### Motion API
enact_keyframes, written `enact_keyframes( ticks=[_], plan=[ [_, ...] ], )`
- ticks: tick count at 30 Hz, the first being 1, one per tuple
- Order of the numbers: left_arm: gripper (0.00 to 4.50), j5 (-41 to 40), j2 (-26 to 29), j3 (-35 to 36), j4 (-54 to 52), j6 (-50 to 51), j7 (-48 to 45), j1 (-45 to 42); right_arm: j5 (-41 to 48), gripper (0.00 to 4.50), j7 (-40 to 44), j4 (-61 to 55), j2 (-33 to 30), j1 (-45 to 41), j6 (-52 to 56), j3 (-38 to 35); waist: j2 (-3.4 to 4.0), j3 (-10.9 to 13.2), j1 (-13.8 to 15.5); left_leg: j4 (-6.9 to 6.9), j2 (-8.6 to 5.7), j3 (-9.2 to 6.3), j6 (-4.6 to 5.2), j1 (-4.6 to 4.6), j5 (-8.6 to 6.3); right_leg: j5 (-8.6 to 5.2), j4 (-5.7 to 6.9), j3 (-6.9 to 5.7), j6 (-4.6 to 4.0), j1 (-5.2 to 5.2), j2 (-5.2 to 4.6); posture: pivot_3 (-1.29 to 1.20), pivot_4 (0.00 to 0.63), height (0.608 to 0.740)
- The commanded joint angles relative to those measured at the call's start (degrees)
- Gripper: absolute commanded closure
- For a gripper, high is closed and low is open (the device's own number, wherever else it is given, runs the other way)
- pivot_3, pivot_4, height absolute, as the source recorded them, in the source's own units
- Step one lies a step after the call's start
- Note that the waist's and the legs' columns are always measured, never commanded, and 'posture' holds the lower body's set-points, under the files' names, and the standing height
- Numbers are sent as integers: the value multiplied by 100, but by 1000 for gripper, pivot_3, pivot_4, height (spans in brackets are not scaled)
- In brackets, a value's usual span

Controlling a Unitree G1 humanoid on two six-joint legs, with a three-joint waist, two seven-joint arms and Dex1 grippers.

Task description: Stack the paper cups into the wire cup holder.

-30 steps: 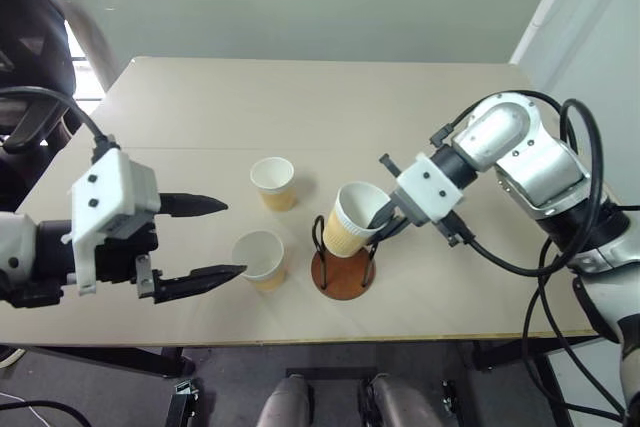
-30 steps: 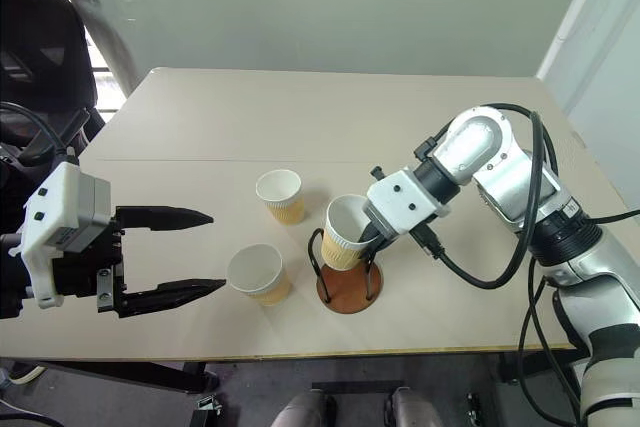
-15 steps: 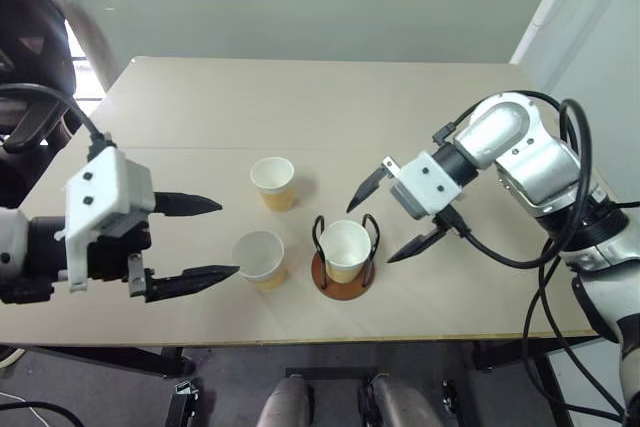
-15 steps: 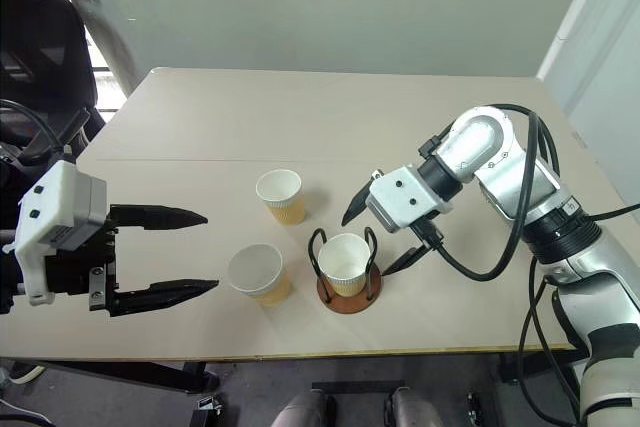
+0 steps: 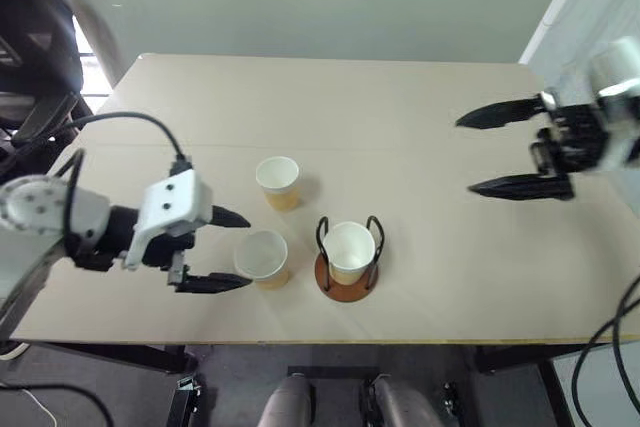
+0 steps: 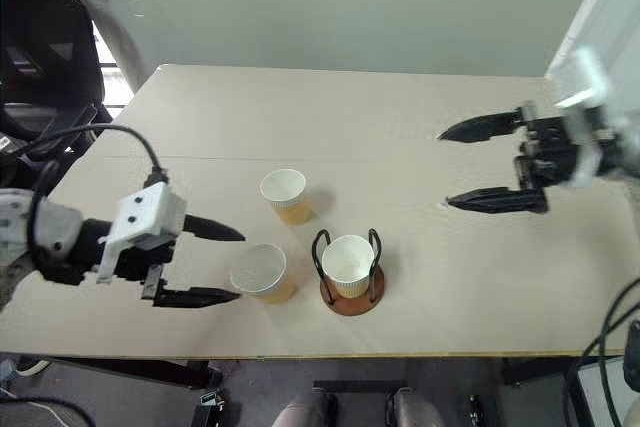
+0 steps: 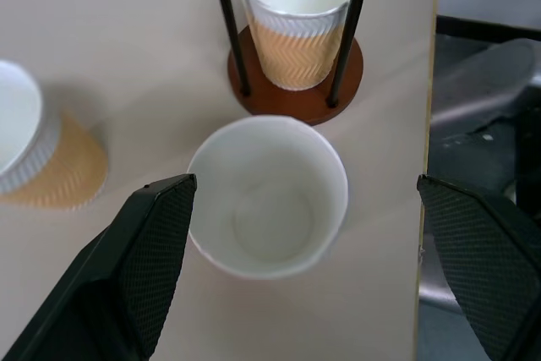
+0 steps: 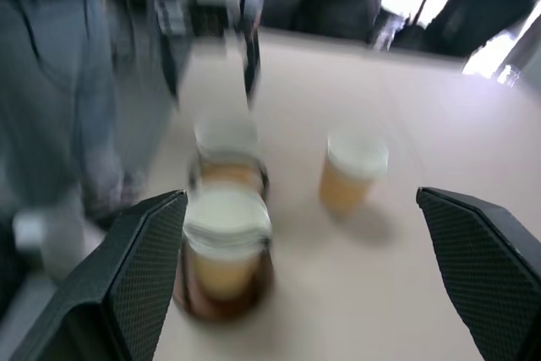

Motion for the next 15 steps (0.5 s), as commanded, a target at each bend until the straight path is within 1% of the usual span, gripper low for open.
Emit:
enact_keyframes(
  ticks=[1, 4, 7, 10, 13, 15],
  plan=[
    [0, 39, 97, -287, 75, -96, -484, -323, 810, 33, -536, -1001, -69, 633, 611, -739, 1, 0, -47, -1, -1, 4, 2, 3, 1, -1, -1, 6, 2, 1, 1, 0, 150, 740],
    [0, 157, 160, -562, 142, -174, -868, -509, 1024, 33, -982, -1412, 1, 1109, 752, -1041, 2, 1, -92, 5, -2, 6, 28, 5, 9, -8, 0, 8, 15, 11, 1, 0, 150, 740],
    [0, 119, 220, -628, 139, -159, -1169, -554, 1178, 33, -1263, -1616, 26, 1284, 778, -1145, 3, 2, -104, 12, -3, 5, 53, 5, 20, -5, -3, 10, 24, 10, 0, 0, 150, 740],
    [0, 339, 313, -806, 178, -273, -1423, -641, 1150, 33, -1359, -1671, -25, 1410, 727, -1201, 3, 1, -99, 16, -3, 4, 69, 0, 29, -7, -7, 10, 28, 10, 0, 0, 150, 740],
    [0, 741, 253, -1091, 287, -522, -1484, -756, 1048, 33, -1426, -1698, -86, 1446, 655, -1189, 3, 1, -93, 19, -6, 4, 77, -2, 34, -6, -8, 14, 29, 10, -1, 0, 150, 740],
    [0, 871, 157, -1249, 319, -589, -1507, -857, 981, 33, -1471, -1747, -126, 1432, 612, -1147, 3, 1, -88, 20, -7, 3, 80, -3, 36, -6, -8, 14, 30, 10, -2, 0, 150, 740]
  ],
)
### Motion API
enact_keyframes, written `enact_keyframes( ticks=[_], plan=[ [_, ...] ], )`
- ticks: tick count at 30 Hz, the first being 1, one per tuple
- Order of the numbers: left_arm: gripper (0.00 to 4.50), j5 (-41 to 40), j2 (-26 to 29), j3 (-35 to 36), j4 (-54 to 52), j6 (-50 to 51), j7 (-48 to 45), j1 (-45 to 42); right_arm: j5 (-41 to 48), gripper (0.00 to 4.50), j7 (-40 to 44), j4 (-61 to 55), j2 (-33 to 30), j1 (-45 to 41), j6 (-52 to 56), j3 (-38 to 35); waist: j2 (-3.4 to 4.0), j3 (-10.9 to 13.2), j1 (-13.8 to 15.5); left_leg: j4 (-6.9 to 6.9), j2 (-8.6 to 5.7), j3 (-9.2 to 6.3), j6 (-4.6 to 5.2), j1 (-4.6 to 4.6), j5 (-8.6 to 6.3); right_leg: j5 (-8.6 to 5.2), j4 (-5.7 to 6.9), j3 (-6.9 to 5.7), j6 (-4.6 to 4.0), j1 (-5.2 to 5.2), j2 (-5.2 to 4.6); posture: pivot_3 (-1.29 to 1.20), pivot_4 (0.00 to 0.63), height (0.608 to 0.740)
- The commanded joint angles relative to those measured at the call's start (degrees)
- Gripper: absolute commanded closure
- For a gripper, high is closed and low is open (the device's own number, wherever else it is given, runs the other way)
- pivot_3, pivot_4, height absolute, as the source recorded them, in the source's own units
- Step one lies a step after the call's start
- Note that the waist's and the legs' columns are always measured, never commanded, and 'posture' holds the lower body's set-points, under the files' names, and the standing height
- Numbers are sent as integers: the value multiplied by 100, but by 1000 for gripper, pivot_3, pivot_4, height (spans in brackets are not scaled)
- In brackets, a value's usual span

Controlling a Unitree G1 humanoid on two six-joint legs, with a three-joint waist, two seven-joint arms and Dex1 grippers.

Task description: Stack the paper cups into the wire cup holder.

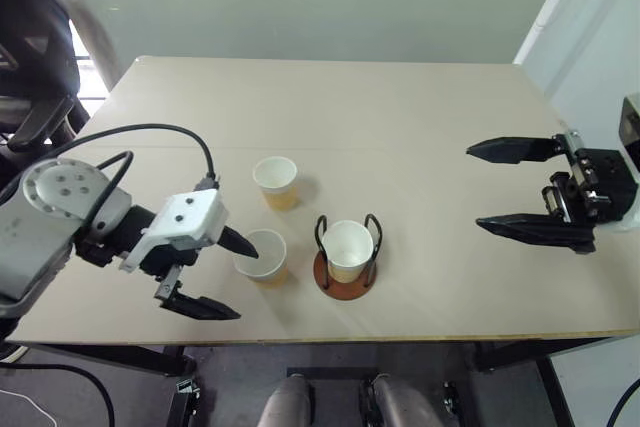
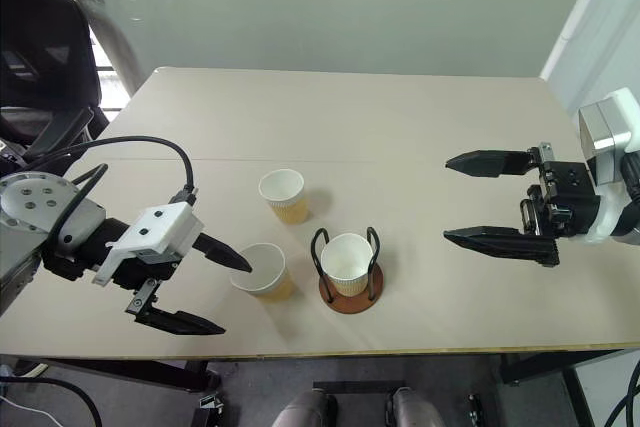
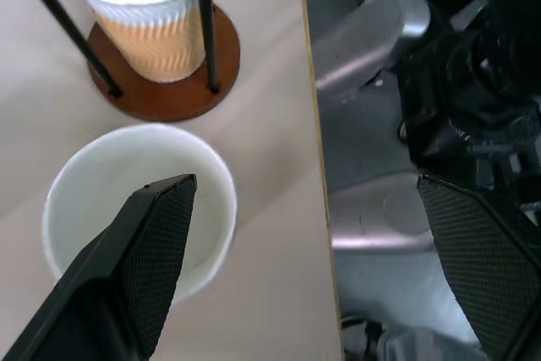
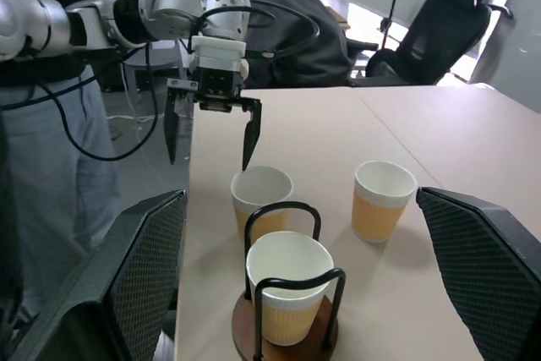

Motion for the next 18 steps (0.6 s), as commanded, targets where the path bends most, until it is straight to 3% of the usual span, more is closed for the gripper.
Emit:
enact_keyframes(
  ticks=[1, 12, 15, 18],
  plan=[
    [0, 445, -142, -298, 106, -265, -37, -269, 10, 33, -127, -186, -127, -71, -129, -147, 0, 0, 6, 0, 0, 0, 1, -1, 1, 0, 0, 0, 0, 0, 0, 0, 150, 740],
    [0, 1411, -916, -1170, 422, -696, 3, -739, -64, 33, -294, -414, -278, -8, -113, 25, 0, 0, 21, 1, 0, -1, 12, -8, -7, 8, -4, -1, 21, -1, 0, 0, 150, 740],
    [570, 1590, -970, -1247, 517, -819, -10, -753, -22, 0, -345, -451, -305, -28, -96, 35, 0, 0, 23, 1, -1, -1, 14, -7, -8, 7, -4, -2, 25, -1, -1, 0, 150, 740],
    [1624, 1690, -979, -1264, 575, -909, -40, -720, -7, 0, -374, -471, -331, -14, -87, 39, 0, 0, 24, 1, -1, -1, 14, -8, -8, 8, -4, -2, 27, -1, -1, 0, 150, 740]
  ],
)
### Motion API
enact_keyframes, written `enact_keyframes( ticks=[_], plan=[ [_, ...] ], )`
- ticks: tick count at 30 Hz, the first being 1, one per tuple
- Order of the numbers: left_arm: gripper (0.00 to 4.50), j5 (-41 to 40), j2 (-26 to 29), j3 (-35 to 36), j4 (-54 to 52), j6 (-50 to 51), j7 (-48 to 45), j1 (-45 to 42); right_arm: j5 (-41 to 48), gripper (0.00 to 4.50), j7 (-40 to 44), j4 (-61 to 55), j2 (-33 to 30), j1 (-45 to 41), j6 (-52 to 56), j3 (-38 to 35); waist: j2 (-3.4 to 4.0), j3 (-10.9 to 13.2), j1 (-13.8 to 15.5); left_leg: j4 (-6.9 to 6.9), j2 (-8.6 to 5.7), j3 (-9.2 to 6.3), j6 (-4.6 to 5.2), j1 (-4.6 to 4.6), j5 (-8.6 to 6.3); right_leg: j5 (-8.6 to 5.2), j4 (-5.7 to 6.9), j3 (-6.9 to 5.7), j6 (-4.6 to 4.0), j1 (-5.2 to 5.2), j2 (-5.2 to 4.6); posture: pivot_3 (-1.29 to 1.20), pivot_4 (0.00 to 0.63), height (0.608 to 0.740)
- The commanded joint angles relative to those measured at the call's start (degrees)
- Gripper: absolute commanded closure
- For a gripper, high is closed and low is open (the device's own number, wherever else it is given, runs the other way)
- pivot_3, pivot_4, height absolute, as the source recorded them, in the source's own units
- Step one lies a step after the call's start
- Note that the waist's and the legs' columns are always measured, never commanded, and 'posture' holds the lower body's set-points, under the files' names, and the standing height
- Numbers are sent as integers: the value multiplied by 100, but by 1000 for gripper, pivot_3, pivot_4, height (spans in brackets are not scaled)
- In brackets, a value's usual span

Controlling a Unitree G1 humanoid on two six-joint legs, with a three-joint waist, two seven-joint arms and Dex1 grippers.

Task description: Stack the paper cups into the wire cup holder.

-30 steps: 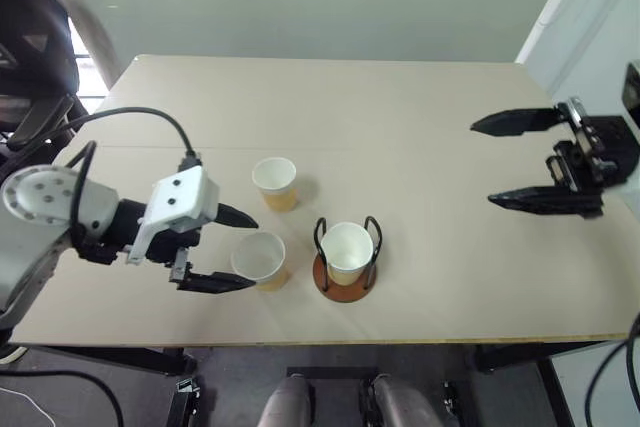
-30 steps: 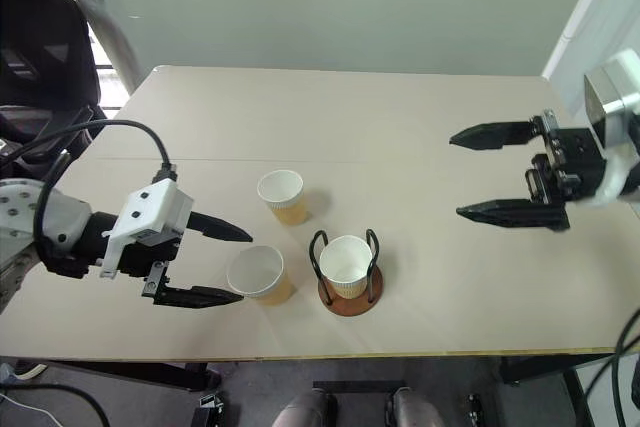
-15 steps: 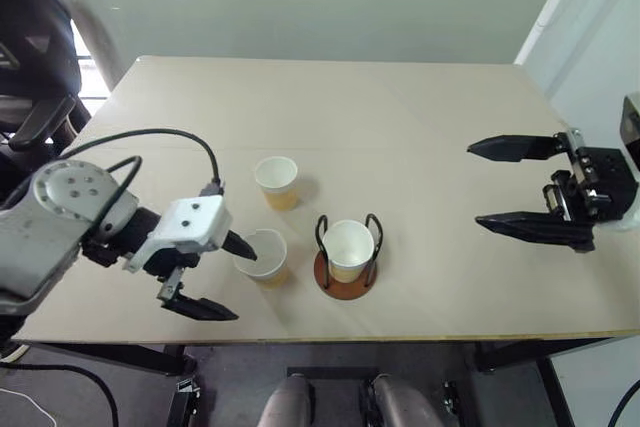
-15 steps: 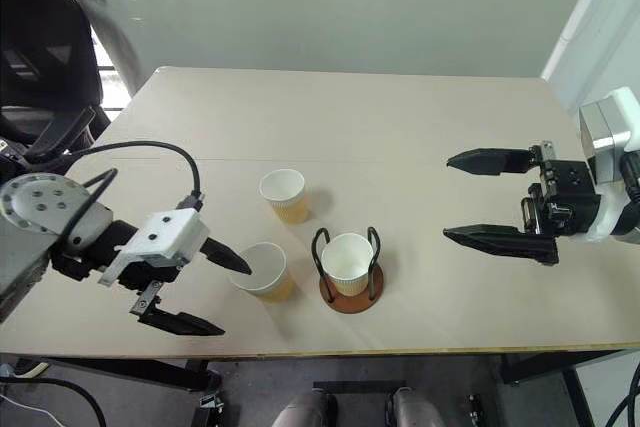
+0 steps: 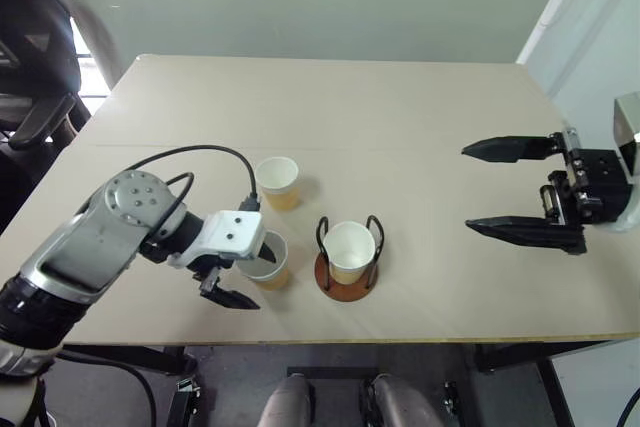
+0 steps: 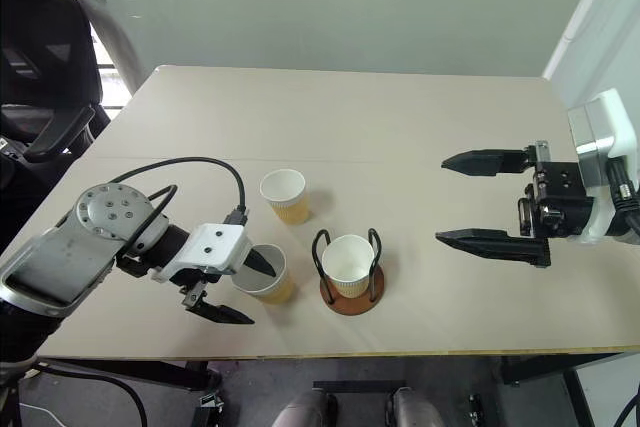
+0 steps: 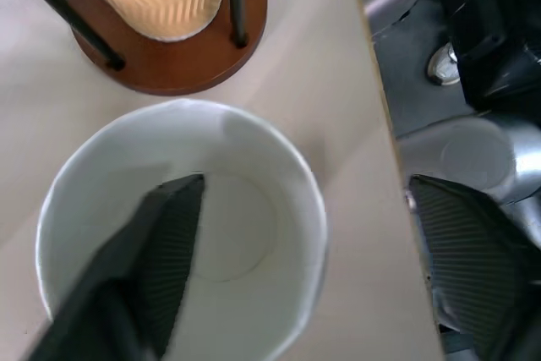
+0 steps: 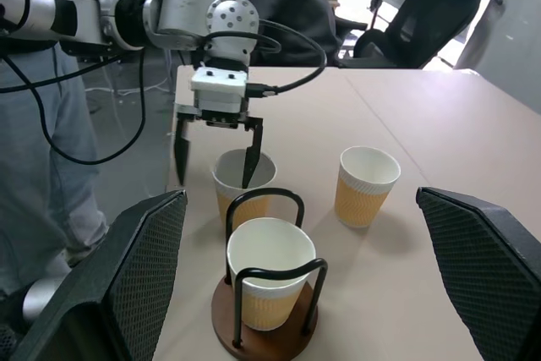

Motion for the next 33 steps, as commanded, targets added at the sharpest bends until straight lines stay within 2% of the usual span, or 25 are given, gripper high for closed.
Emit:
enact_keyframes(
  ticks=[1, 8, 14, 18, 22, 25, 29, 33],
  plan=[
    [1998, 128, 9, 41, 14, -150, -86, -15, 46, 0, -54, -135, -121, -38, -24, -76, 0, 0, 0, 1, 0, 0, 0, 0, 0, 0, 0, 0, 2, 0, 0, 0, 150, 740],
    [4487, 78, -67, 94, -12, -223, -167, 108, -144, 0, -18, -116, -138, 60, -130, 53, -1, -1, 2, 4, -1, 0, 2, 0, 1, 1, 0, 0, 5, 2, 0, 0, 150, 740],
    [4487, -20, 5, 243, -106, -260, -218, 239, -163, 0, -17, -142, -126, 19, -163, 69, 3, -3, 1, 4, -1, 1, 3, 4, 1, 1, 2, 1, 7, 5, 0, 0, 150, 740],
    [4487, -219, 35, 431, -49, -206, -385, -21, -163, 0, 28, -127, -168, 0, -183, 24, 3, -3, 4, 7, -1, 1, 4, 4, 2, 2, 2, 1, 8, 5, -1, 0, 150, 740],
    [4487, -903, 107, 639, 468, -69, -483, -1183, -63, 0, 228, -89, -346, 124, -151, -236, 0, -1, 53, 14, -2, -4, 7, -2, 4, 3, 3, -1, 9, 5, 0, 0, 150, 740],
    [4487, -1297, 173, 453, 1005, -210, -483, -2137, -179, 0, 384, 32, -496, 330, -200, -417, 1, -2, 63, 25, -5, -11, 10, -14, 6, 7, 0, -2, 14, 4, -2, 0, 150, 740],
    [4487, -1899, -38, -389, 1658, -809, -483, -3863, -379, 0, 383, 154, -544, 501, -355, -528, 0, 0, 75, 38, -10, -13, 22, -29, -2, 12, -11, -1, 26, -2, -7, 0, 150, 740],
    [4487, -2388, -460, -1225, 1826, -1142, -483, -4536, -407, 0, 273, 140, -526, 459, -415, -543, 26, -8, 77, 76, -19, -8, 53, -47, -25, 16, -16, 0, 52, 0, -13, 0, 150, 740]
  ],
)
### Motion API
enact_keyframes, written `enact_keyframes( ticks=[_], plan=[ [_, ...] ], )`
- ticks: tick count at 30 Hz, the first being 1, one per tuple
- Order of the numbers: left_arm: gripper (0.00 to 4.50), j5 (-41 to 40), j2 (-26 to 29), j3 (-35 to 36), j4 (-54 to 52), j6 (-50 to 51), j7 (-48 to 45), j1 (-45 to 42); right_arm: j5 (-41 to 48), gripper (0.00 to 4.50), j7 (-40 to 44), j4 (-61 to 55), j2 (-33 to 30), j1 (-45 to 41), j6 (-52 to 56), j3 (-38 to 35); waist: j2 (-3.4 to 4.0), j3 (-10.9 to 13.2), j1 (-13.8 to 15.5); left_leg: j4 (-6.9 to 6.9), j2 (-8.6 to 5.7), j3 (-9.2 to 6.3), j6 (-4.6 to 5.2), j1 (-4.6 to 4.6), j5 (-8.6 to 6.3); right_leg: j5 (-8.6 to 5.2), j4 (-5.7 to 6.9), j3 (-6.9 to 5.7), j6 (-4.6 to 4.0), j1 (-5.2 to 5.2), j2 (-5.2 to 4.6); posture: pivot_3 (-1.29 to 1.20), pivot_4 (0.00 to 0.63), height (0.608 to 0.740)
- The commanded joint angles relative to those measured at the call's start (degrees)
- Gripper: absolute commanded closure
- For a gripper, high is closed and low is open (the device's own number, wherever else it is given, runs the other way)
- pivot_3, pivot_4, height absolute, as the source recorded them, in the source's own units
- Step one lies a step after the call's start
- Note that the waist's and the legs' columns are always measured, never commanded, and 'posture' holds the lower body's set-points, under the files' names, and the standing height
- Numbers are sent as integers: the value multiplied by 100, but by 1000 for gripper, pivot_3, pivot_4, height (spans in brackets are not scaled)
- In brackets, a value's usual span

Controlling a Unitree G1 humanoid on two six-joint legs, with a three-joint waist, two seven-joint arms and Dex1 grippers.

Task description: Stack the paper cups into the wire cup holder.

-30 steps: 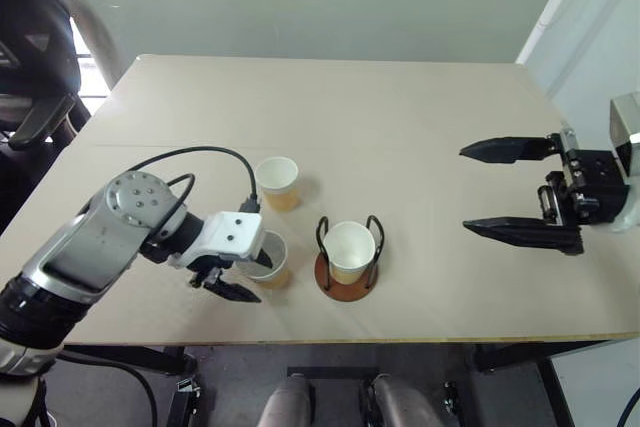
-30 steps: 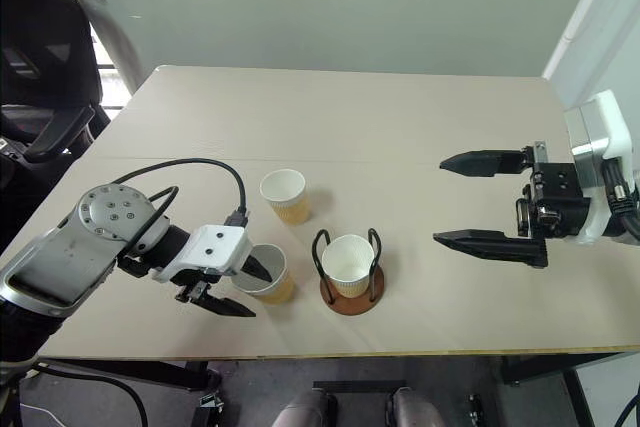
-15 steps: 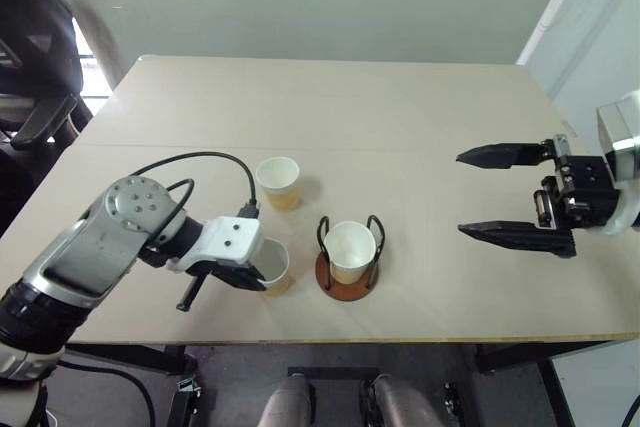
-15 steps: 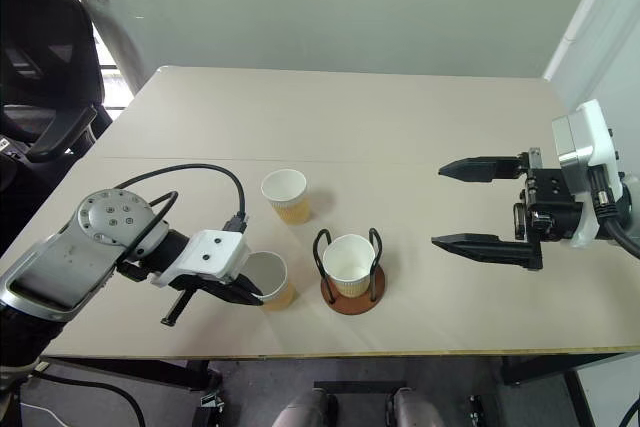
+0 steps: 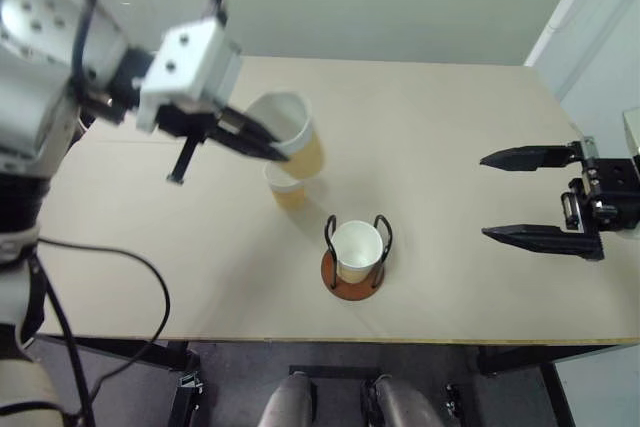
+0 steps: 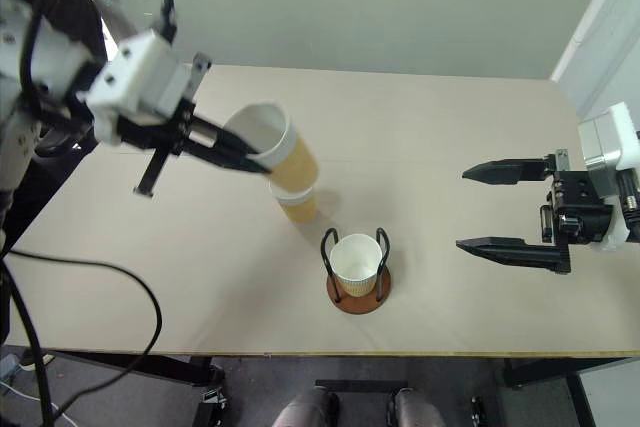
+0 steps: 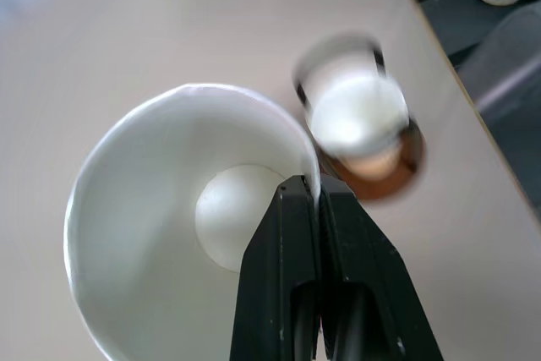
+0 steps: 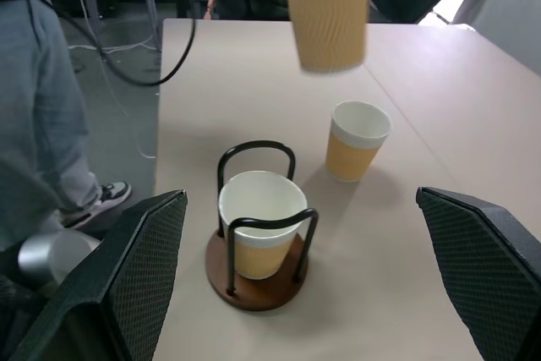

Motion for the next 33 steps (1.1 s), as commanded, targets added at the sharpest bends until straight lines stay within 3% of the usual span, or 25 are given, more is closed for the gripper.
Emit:
enact_keyframes(
  ticks=[1, 6, 12, 20, 33],
  plan=[
    [4487, -423, -217, -704, 116, -395, -224, -287, -2, 0, -111, -59, -45, -69, -113, -227, 12, -1, -4, 13, -1, 3, 6, -3, -4, 0, 1, 1, 10, 2, -1, 0, 150, 740],
    [4487, -650, -554, -1803, 74, -952, -224, -498, 172, 0, -327, -379, -82, 193, 57, -599, 12, 1, -5, 29, -1, 9, 13, -17, -7, 12, -10, 4, 33, 2, -2, 0, 150, 740],
    [4487, -661, -766, -2428, 516, -1570, -224, -822, 255, 0, -371, -634, -183, 656, 264, -1207, 13, 2, 6, 32, -2, 11, 26, -36, -10, 31, -56, 6, 62, 5, -2, 0, 150, 740],
    [4487, -692, -868, -2910, 569, -1959, -224, -897, 438, 0, -643, -946, -166, 945, 465, -1596, 14, 3, 13, 42, -6, 20, 47, -36, -22, 38, -77, 15, 78, 18, -5, 0, 150, 740],
    [4487, -275, -1158, -3109, 844, -2340, -224, -845, 552, 0, -859, -1133, -164, 1205, 527, -1817, 14, 3, 19, 55, -7, 25, 54, -37, -21, 40, -76, 19, 89, 22, -5, 0, 150, 740]
  ],
)
